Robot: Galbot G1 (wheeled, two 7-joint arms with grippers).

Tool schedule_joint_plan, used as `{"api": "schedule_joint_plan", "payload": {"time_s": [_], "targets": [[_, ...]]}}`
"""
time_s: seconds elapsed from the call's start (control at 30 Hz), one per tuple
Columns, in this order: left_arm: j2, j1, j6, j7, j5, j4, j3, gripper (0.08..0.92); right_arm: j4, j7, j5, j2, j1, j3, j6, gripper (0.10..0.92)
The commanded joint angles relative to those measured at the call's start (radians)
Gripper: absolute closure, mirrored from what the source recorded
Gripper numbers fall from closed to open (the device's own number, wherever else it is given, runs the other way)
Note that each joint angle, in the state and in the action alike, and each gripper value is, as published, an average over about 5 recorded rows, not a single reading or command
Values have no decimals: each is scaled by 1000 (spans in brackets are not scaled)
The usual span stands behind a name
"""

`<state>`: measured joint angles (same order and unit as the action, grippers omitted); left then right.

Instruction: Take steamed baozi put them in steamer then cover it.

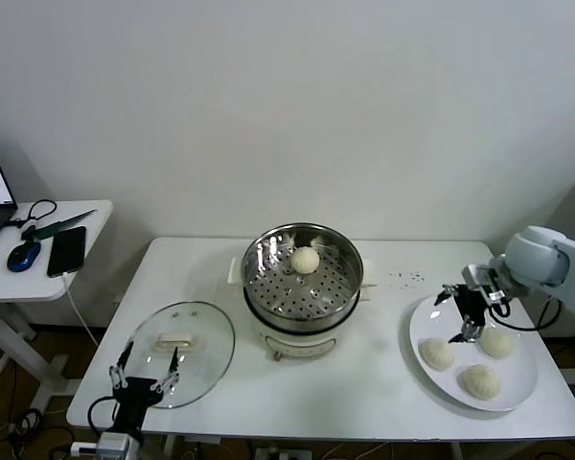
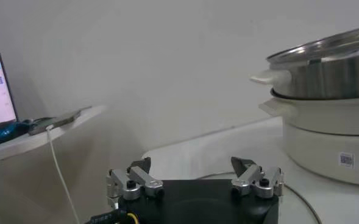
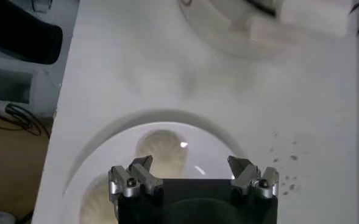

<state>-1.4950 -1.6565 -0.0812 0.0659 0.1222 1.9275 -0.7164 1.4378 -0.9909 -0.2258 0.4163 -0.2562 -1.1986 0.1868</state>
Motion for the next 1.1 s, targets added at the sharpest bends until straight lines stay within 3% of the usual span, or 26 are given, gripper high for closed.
{"api": "schedule_joint_plan", "payload": {"time_s": [0.03, 0.83, 1.1], "targets": [[0, -2, -1, 0, 1, -3, -3, 177, -62, -3, 40, -10, 261, 196, 55, 203], [-5, 6, 2, -1, 13, -36, -3, 177, -192, -25, 30, 137, 257, 188, 36, 203], [-8, 3, 2, -2, 15, -39, -1, 177, -208, -32, 30, 152, 230, 161, 26, 289]]}}
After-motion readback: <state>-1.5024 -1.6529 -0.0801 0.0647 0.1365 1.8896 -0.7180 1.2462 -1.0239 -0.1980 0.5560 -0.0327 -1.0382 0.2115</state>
